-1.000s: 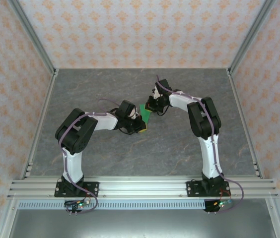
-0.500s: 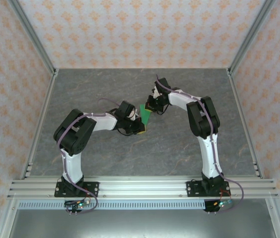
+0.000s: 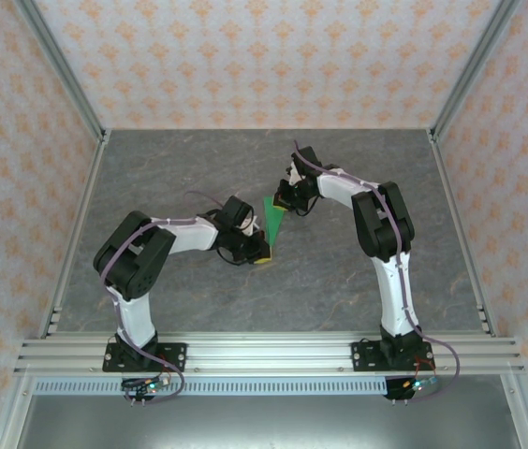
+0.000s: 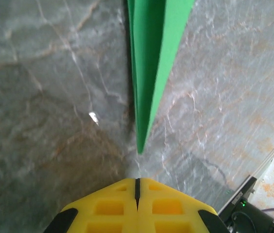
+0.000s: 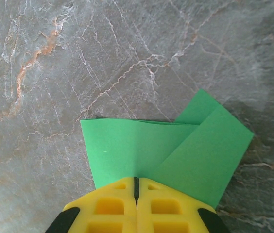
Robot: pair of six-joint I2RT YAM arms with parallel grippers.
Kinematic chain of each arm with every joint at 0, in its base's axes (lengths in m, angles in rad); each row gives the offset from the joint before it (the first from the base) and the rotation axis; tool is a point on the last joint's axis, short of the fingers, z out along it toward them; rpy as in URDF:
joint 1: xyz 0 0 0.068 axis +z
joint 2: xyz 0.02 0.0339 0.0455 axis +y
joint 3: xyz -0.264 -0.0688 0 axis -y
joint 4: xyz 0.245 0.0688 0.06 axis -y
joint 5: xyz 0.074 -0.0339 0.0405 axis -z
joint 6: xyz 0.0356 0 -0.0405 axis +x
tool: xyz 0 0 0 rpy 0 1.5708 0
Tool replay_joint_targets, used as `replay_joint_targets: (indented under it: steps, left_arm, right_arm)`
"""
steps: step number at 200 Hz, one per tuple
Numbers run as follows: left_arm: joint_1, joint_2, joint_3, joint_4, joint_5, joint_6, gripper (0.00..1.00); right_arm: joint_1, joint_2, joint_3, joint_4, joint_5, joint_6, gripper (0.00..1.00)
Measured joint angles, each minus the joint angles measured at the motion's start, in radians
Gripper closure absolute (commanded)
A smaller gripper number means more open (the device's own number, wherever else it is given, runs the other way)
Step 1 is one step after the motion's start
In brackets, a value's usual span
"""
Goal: Fold a paper plane with a square sheet of paper (fold left side to right side)
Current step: Fold the wing for the fifth time at the center of the table.
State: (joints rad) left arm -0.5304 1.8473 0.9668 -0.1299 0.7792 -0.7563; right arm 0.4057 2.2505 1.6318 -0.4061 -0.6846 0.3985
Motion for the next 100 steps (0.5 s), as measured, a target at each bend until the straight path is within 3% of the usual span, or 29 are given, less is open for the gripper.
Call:
replay_joint_targets:
  steps: [56, 100]
  left_arm:
    - [0.025, -0.041, 0.205, -0.121, 0.007, 0.068, 1.0]
    - [0.029, 0.122, 0.35, -0.131, 0.005, 0.111, 1.0]
  right_arm:
    - [0.0, 0.0, 0.0, -0.001, 0.0, -0.003, 1.0]
    - [0.0, 0.0, 0.0, -0.002, 0.0, -0.004, 1.0]
